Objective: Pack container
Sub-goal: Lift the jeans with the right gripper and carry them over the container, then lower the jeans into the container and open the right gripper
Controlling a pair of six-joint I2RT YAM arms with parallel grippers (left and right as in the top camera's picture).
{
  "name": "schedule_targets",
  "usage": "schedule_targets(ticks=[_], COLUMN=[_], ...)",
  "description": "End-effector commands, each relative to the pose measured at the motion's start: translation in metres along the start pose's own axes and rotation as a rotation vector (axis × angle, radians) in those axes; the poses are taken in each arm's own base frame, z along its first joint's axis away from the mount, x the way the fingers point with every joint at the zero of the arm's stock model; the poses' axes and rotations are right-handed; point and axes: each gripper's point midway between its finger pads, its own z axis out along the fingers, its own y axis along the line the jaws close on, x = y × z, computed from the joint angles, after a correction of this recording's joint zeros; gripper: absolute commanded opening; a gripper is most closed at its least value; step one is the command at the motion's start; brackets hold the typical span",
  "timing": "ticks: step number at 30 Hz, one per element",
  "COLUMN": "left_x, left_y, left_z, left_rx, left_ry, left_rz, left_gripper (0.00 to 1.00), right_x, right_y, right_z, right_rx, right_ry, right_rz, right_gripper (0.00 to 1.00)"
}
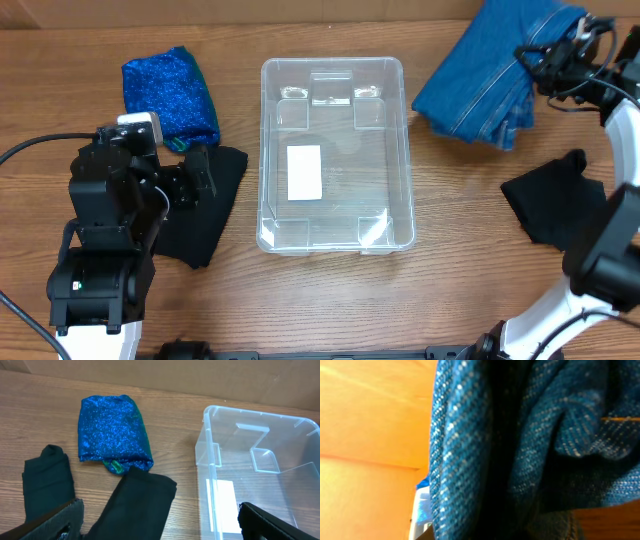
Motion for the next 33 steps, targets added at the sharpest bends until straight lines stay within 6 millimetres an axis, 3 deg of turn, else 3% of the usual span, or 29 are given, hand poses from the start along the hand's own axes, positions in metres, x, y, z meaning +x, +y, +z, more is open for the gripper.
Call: schedule_targets(ticks=[1,9,13,17,20,21,27,33], left_x=[-0.012,-0.014,-0.014,-0.014,-0.014,-0.014,-0.014,-0.014], left_y=[-0.004,-0.004,-0.004,-0.004,-0.004,-0.004,-0.004,-0.004], left_z=[-0.005,-0.005,-0.005,-0.005,-0.005,-0.005,-0.005,-0.005], left_rx=[0.013,0.011,0.011,0.012,0.012,0.012,0.012,0.011], left_ry=[-0.035,-0.043,-0.043,-0.043,-0.043,-0.043,-0.043,-0.043], left_rz=[0.020,0.020,0.020,0.020,0.020,0.020,0.021,0.046], left_gripper=[1.00,1.00,1.00,1.00,1.00,1.00,1.00,1.00], right_x=[-0.014,0.032,0.064,0.106,0.139,0.155,0.208,0.234], right_y=[0.142,0.249,0.285,0.310,0.321,0.320,0.312,0.288], right_z=[-0.065,-0.114,-0.131,-0.134,-0.125,-0.112,-0.060,-0.006], right_rx=[-0.249,-0.365,-0.395,-0.440,-0.480,-0.456,-0.371,-0.272], right_ry=[-0.054,-0.048,-0.022,0.062,0.157,0.210,0.385,0.499], right_rz=[-0.283,-0.450,-0.483,-0.489,-0.493,-0.478,-0.509,-0.486], right_gripper=[0.16,0.16,0.16,0.15,0.15,0.15,0.14,0.11])
